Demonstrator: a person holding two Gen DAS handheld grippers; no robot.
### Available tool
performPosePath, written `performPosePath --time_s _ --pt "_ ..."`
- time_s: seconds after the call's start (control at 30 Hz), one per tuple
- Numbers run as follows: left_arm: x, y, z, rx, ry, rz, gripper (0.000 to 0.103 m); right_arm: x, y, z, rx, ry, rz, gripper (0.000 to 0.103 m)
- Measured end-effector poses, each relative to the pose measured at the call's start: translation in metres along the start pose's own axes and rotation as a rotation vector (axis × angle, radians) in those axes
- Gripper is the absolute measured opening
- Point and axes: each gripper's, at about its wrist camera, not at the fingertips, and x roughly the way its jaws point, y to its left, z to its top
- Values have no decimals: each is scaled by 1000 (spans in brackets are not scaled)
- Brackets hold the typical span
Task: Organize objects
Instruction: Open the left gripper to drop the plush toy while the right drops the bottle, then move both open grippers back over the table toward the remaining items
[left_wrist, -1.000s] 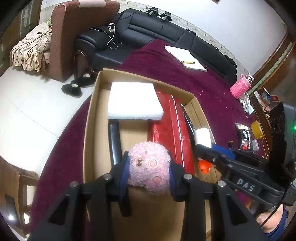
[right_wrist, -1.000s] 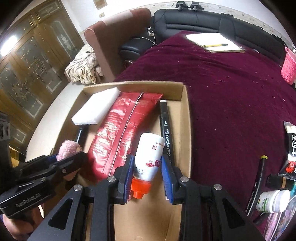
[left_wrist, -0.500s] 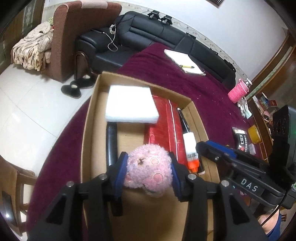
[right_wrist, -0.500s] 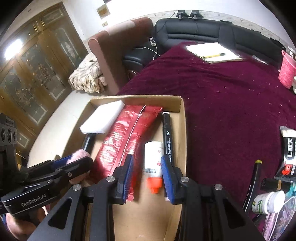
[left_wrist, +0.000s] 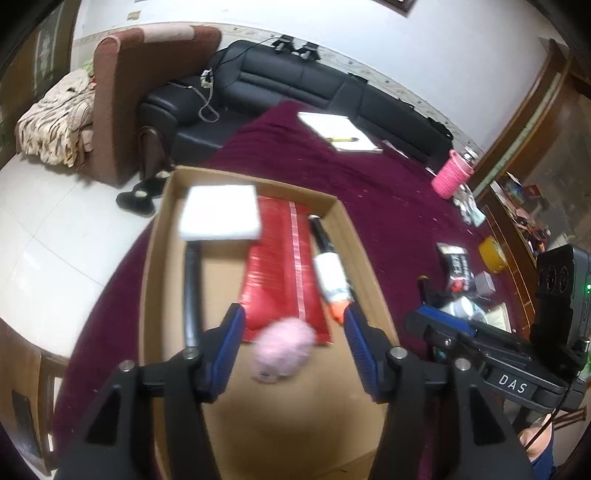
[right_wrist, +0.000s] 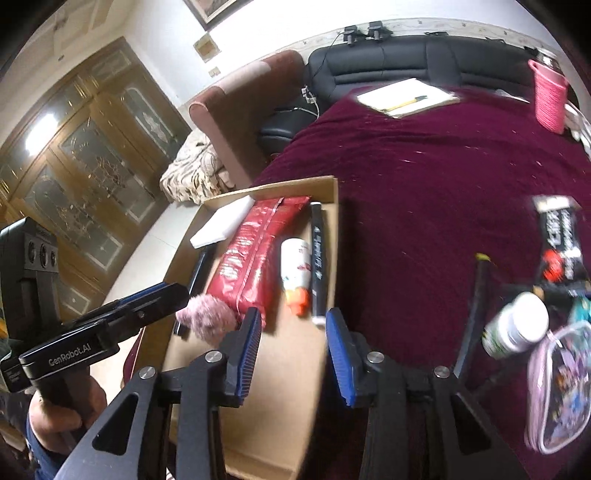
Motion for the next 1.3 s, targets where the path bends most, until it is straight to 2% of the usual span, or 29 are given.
performPosePath --time_s 0.2,0.27,0.33,0.4,0.47,0.53,0.6,0.67,0.7,0.8,0.83,0.9,0.93,1.03,1.07,1.2,1.23,1.3 --pt "5 -43 -13 71 18 -29 57 -34 -33 -17 41 -32 5 45" --pt "8 -61 -19 97 29 -49 58 -49 -48 -22 57 -51 -5 49" --pt "14 -83 -25 130 47 -69 61 -68 -70 -27 93 -84 -27 54" --pt "20 -101 -32 155 64 -91 63 -86 -90 -29 126 -123 -42 54" --pt "27 -122 -40 196 90 -120 63 -108 -116 -24 147 -169 -100 54" --pt "34 -142 -50 228 112 -147 63 -130 -154 -13 195 -206 -202 58" --pt "42 -162 -60 264 137 -180 63 -138 -195 2 229 -202 -296 59" --pt "47 -176 -70 287 153 -199 63 -139 -233 13 256 -183 -343 59" --pt "50 -181 -74 298 162 -204 63 -135 -259 18 283 -156 -346 59" --pt "58 -192 -88 319 195 -212 63 -118 -293 19 317 -65 -313 61" --pt "61 -195 -91 324 208 -220 63 -115 -297 16 317 -42 -285 61" --pt "65 -199 -96 334 222 -229 63 -110 -292 8 303 33 -284 61" --pt "66 -200 -97 339 226 -230 63 -113 -286 0 301 58 -259 64" --pt "69 -198 -97 333 228 -231 63 -126 -271 -32 304 112 -208 84" --pt "69 -197 -97 327 230 -234 63 -140 -268 -44 338 77 -176 94" --pt "68 -197 -96 328 231 -245 66 -169 -253 -82 365 64 -62 95" --pt "69 -198 -96 330 231 -249 67 -173 -243 -92 339 91 -49 95" --pt "70 -200 -96 329 233 -260 67 -182 -227 -109 267 111 -80 95"
